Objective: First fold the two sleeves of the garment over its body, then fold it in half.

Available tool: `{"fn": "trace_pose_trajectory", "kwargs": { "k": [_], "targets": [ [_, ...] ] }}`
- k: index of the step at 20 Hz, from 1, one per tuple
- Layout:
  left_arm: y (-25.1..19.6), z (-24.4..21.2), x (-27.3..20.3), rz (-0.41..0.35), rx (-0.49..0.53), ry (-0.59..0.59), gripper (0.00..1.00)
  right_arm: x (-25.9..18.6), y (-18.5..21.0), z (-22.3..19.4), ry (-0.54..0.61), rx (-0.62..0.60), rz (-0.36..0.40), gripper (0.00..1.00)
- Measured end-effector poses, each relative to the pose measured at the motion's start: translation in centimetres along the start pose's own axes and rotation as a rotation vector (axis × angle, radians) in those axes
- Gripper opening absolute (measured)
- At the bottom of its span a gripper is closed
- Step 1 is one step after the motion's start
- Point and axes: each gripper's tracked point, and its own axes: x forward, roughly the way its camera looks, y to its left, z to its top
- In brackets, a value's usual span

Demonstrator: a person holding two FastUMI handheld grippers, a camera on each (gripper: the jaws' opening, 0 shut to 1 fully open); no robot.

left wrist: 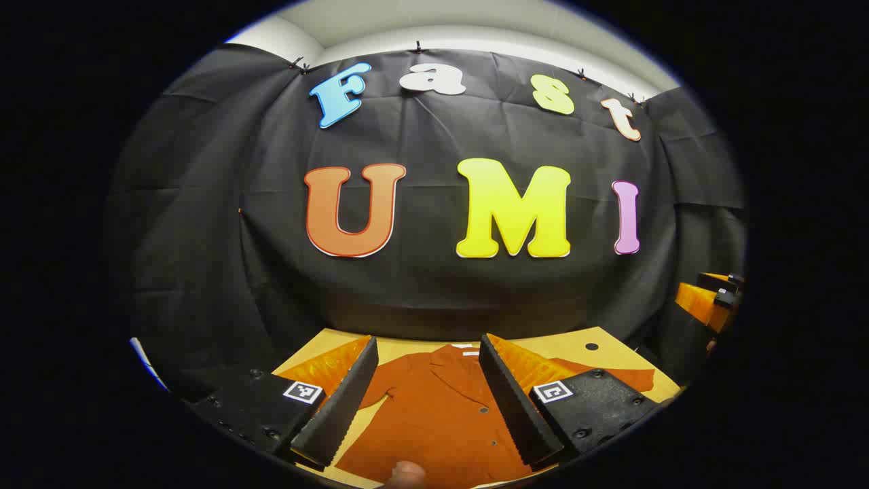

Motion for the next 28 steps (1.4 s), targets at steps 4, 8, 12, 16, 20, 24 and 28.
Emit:
{"fn": "trace_pose_trajectory", "kwargs": {
  "k": [4, 8, 12, 16, 20, 24, 28],
  "targets": [
    [-1.6, 0.7, 0.1, -0.029, 0.006, -0.029, 0.97, 0.7, -1.1, -0.1, 0.0, -0.001, -0.013, 0.95],
    [-1.9, 0.1, 0.6, -0.022, -0.004, -0.012, 0.96, 0.7, -1.4, -0.5, 0.014, -0.006, -0.014, 0.94],
    [-1.7, 0.1, 0.6, -0.003, -0.002, -0.018, 0.97, 0.4, -1.0, -0.7, 0.015, -0.017, 0.009, 0.94],
    [-2.6, -0.2, 0.8, -0.017, 0.005, -0.013, 0.97, 0.4, -1.0, -0.6, 0.012, -0.029, 0.018, 0.94],
    [-2.9, -0.3, 1.1, -0.016, 0.011, -0.011, 0.96, 0.6, -1.2, -0.9, 0.015, -0.031, 0.022, 0.95],
    [-3.3, -0.3, 1.2, -0.016, 0.016, -0.01, 0.97, 1.0, -1.6, -1.3, 0.025, -0.024, 0.024, 0.94],
    [-4.4, -1.0, 1.3, -0.022, 0.024, 0.007, 0.97, 2.0, -3.4, -3.0, 0.064, -0.016, -0.011, 0.94]
  ]
}}
